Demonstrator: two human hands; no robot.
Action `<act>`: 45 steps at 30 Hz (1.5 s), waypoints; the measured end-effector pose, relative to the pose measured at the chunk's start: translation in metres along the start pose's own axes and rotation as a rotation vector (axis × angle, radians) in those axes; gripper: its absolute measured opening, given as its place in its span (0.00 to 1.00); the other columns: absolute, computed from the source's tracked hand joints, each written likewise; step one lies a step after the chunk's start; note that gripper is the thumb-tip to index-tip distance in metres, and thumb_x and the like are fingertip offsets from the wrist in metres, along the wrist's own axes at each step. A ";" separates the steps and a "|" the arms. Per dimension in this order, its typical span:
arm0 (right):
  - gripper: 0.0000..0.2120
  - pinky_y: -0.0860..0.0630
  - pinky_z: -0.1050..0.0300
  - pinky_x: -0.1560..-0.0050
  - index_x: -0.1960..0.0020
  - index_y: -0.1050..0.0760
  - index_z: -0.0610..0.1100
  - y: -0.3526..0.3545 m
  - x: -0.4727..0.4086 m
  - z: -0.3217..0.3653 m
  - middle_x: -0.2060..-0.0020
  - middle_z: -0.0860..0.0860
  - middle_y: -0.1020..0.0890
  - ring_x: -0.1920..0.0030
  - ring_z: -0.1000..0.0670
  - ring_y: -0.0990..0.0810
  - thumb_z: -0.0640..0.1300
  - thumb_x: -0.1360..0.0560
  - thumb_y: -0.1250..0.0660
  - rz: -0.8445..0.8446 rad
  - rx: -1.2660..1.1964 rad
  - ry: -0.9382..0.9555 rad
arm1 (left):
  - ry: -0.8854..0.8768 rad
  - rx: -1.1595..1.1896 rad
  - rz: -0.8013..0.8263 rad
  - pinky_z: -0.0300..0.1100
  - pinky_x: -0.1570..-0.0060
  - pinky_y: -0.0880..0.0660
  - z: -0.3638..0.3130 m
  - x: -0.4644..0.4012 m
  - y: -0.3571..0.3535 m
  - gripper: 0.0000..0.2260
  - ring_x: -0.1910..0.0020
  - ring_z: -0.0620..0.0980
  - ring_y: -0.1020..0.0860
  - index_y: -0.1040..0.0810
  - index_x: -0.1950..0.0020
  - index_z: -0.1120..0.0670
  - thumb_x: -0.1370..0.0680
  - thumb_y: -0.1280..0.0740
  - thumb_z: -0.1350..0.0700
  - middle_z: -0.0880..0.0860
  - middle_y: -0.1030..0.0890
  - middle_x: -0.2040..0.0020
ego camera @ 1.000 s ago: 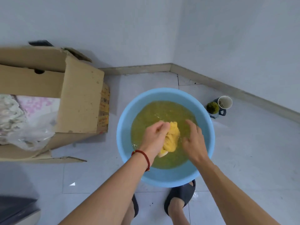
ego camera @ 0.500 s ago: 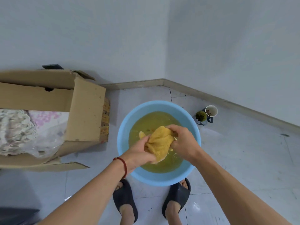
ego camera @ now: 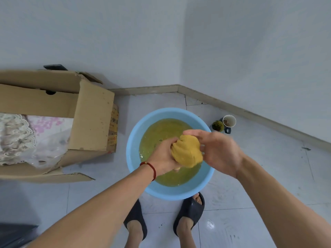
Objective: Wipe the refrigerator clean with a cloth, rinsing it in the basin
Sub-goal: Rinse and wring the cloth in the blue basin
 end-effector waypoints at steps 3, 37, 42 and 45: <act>0.21 0.22 0.47 0.49 0.50 0.17 0.47 0.005 -0.005 -0.019 0.54 0.44 0.18 0.53 0.44 0.19 0.63 0.19 0.39 -0.171 -0.066 -0.104 | -0.338 -0.458 -0.066 0.42 0.66 0.26 -0.026 0.004 0.003 0.13 0.64 0.47 0.25 0.27 0.54 0.50 0.29 0.26 0.62 0.46 0.24 0.62; 0.35 0.14 0.51 0.51 0.25 0.33 0.35 -0.067 -0.023 -0.066 0.40 0.35 0.18 0.43 0.40 0.15 0.55 0.23 0.29 0.397 -0.386 -0.222 | -0.918 -1.193 0.015 0.43 0.76 0.31 -0.050 -0.002 0.037 0.05 0.68 0.55 0.24 0.25 0.52 0.56 0.26 0.37 0.63 0.56 0.25 0.58; 0.08 0.23 0.57 0.71 0.49 0.24 0.34 -0.039 -0.044 -0.049 0.65 0.44 0.19 0.67 0.45 0.23 0.36 0.25 0.27 0.034 0.755 -0.189 | -0.435 -1.612 0.201 0.46 0.65 0.32 -0.033 -0.017 0.032 0.08 0.58 0.58 0.20 0.24 0.48 0.53 0.24 0.30 0.61 0.53 0.22 0.55; 0.09 0.19 0.54 0.65 0.50 0.21 0.41 -0.034 -0.052 -0.037 0.62 0.48 0.17 0.63 0.46 0.17 0.41 0.28 0.27 -0.154 1.319 -0.116 | -0.088 -1.435 0.157 0.45 0.65 0.30 -0.018 -0.025 0.027 0.08 0.66 0.55 0.25 0.27 0.60 0.53 0.26 0.29 0.59 0.51 0.27 0.65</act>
Point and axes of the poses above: each hand's wrist, its own x-axis away from the middle knuckle, its own y-axis out of the back of the hand, z = x × y, the point moved 6 cm from there along -x, towards the middle knuckle
